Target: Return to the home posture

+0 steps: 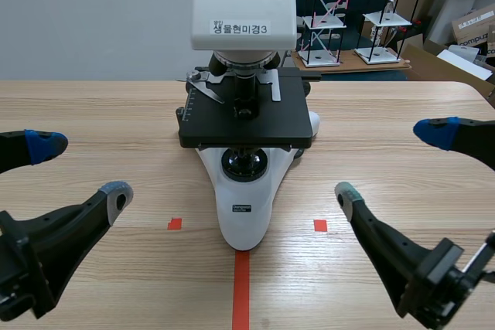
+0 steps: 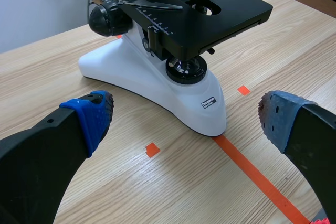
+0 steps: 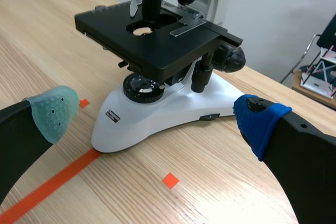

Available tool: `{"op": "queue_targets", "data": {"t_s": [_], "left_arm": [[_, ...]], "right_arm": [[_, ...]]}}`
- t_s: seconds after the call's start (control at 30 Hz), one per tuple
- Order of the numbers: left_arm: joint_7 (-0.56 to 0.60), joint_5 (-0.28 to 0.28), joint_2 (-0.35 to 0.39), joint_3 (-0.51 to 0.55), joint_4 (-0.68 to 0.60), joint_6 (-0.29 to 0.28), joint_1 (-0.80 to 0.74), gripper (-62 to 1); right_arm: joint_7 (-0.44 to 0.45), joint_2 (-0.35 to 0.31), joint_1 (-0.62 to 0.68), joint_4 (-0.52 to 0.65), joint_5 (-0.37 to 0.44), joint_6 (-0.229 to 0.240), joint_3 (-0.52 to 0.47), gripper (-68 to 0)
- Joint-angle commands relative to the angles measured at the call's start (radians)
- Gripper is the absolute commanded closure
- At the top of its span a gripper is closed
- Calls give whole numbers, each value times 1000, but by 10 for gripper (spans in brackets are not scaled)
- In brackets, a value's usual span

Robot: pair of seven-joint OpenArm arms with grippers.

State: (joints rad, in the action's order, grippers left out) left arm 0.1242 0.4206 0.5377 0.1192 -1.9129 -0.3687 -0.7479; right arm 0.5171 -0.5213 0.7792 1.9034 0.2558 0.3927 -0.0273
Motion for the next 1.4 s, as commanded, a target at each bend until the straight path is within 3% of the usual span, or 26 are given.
{"op": "queue_targets", "data": {"t_s": [0.0,0.27,1.37], "left_arm": [[17,10,-3,5,-13,-1,3,-581],[17,10,-3,5,-13,-1,3,-581],[17,10,-3,5,-13,-1,3,-581]], "right_arm": [[16,-3,17,35,39,-4,-26,-657],[16,-2,113,84,66,-3,-71,-657],[16,-2,113,84,62,-4,-71,-657]]}}
